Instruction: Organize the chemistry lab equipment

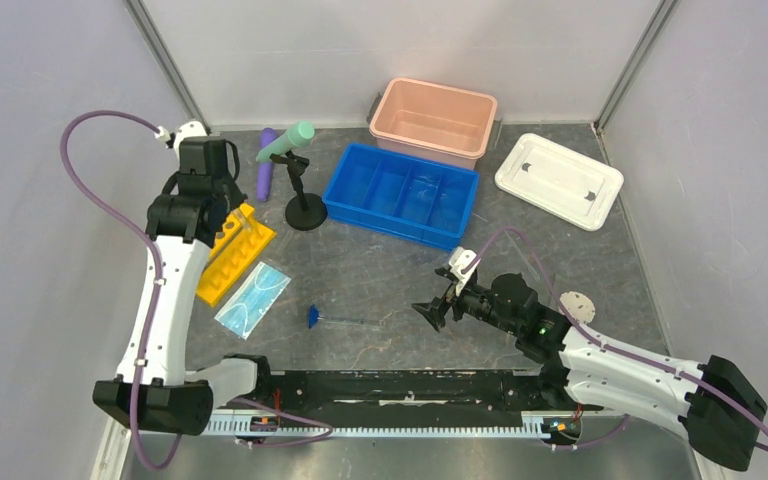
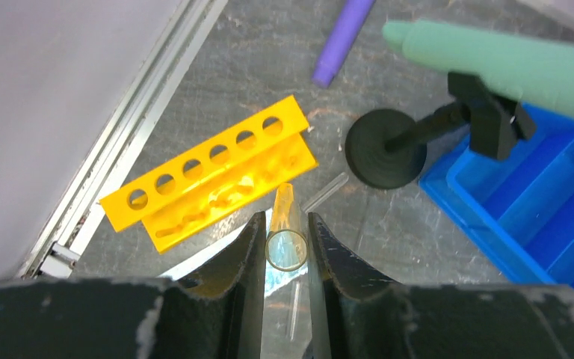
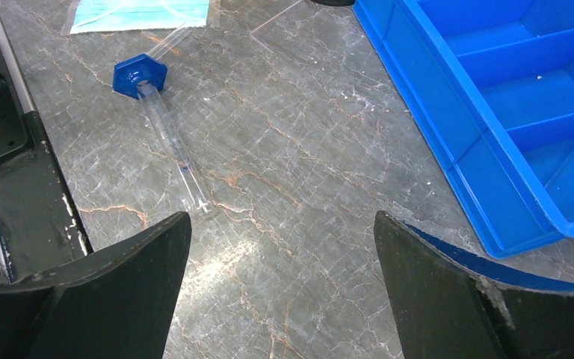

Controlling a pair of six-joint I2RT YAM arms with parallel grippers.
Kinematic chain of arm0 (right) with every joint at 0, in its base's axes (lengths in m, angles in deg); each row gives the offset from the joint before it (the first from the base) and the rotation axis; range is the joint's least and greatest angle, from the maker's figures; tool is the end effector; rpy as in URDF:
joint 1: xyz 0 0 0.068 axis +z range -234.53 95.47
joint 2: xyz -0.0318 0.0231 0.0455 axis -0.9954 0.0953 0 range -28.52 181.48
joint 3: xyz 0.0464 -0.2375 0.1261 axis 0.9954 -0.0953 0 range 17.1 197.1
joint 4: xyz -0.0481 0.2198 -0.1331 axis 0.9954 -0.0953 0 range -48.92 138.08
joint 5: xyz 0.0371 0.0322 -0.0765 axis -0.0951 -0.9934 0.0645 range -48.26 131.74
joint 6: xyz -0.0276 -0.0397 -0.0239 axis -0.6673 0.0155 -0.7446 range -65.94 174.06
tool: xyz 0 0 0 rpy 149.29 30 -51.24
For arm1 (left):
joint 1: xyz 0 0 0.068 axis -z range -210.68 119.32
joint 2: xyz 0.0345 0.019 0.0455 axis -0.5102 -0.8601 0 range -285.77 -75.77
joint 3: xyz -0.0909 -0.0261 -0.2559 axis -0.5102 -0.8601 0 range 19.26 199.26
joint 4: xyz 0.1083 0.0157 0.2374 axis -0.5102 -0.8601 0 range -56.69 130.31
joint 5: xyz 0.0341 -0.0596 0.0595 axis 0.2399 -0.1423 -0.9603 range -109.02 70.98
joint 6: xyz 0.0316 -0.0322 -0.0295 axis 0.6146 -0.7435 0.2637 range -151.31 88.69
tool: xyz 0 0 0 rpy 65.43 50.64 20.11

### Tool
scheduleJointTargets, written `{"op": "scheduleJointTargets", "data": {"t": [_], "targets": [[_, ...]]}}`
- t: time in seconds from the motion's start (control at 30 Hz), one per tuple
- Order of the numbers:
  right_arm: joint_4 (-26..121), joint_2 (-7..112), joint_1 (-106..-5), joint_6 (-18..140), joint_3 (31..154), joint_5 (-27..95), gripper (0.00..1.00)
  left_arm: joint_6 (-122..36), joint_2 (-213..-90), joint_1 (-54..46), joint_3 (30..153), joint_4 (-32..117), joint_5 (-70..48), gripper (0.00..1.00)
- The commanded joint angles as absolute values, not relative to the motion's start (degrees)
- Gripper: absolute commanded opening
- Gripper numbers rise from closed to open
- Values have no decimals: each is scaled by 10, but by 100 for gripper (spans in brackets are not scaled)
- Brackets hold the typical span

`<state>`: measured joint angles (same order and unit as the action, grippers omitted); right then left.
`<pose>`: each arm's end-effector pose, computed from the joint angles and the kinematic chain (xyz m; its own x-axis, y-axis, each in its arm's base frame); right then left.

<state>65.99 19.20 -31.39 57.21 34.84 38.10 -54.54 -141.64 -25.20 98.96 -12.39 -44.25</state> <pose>0.1132 0.1547 0.2155 -0.1712 -0.1368 -0.9757 -0.8276 0.5573 0.0671 0.2186 -0.0057 0.4046 -0.4779 -0.3126 -0.8209 -0.4706 0.8802 -0.0612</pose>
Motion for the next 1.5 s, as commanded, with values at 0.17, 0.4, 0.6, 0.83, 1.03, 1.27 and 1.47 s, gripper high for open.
{"op": "scheduleJointTargets", "data": {"t": [0.17, 0.4, 0.6, 0.83, 1.03, 1.27, 1.47], "targets": [[668, 181, -311, 577, 348, 363, 98, -503, -1467, -305, 1066, -49, -450, 26], [669, 178, -311, 574, 348, 363, 98, -499, -1511, -331, 1097, -47, -444, 27], [666, 179, -311, 574, 352, 356, 98, -498, -1526, -340, 1100, -40, -447, 27], [667, 184, -311, 575, 356, 354, 98, -503, -1535, -341, 1081, -35, -423, 27], [668, 194, -311, 577, 360, 349, 98, -503, -1541, -340, 1072, -26, -415, 27], [669, 193, -311, 579, 359, 349, 98, -504, -1553, -341, 1055, -19, -421, 27], [664, 191, -310, 575, 356, 350, 98, -506, -1563, -341, 1049, -16, -419, 27]]}}
